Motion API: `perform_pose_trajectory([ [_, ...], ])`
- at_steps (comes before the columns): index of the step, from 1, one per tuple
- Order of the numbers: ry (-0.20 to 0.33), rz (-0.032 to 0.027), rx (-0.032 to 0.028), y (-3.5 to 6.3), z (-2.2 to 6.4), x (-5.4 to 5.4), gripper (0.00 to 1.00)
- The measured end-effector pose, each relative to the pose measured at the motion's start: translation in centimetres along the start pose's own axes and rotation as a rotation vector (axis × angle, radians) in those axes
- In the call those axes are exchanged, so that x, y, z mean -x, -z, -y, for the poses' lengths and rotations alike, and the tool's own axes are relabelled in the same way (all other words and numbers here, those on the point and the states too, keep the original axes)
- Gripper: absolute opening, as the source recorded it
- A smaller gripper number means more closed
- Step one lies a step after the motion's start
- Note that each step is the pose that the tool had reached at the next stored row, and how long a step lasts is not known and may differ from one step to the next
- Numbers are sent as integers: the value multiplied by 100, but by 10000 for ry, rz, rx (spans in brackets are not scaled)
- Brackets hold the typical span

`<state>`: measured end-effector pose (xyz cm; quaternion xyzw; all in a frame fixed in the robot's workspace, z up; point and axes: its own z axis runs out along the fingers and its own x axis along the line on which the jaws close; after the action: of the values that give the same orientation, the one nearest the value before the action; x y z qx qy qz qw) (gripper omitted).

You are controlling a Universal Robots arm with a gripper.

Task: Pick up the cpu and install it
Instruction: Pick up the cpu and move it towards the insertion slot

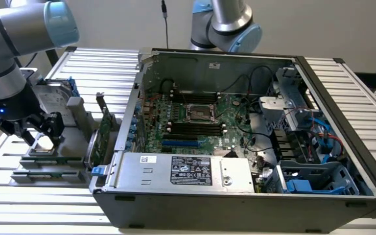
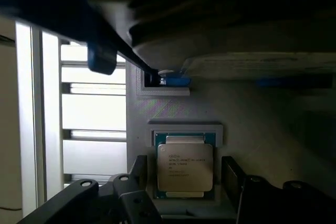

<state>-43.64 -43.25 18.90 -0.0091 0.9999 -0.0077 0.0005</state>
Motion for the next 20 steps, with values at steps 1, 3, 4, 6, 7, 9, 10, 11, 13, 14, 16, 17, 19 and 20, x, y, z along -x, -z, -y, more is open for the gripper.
perform_pose_trajectory([
  [1, 0, 0, 8, 0, 1, 0, 67],
  [3, 1, 0, 31, 1, 5, 0, 67],
  [4, 0, 1, 41, 0, 5, 0, 67],
  [6, 1, 2, 74, 1, 7, 0, 67],
  [7, 0, 3, 86, 0, 8, 0, 67],
  [9, 1, 4, 109, 0, 11, 0, 67],
  [10, 1, 5, 121, 0, 12, 0, 67],
  [11, 1, 7, 134, -1, 15, 0, 67],
  [13, 2, 7, 165, -1, 22, -1, 67],
  [14, 1, 7, 182, -1, 26, -1, 67],
  [16, 1, 8, 223, -1, 36, -2, 67],
  [17, 1, 9, 245, -1, 40, -2, 67],
  [19, 1, 10, 276, -2, 47, -2, 67],
  [20, 0, 10, 289, -2, 49, -2, 67],
])
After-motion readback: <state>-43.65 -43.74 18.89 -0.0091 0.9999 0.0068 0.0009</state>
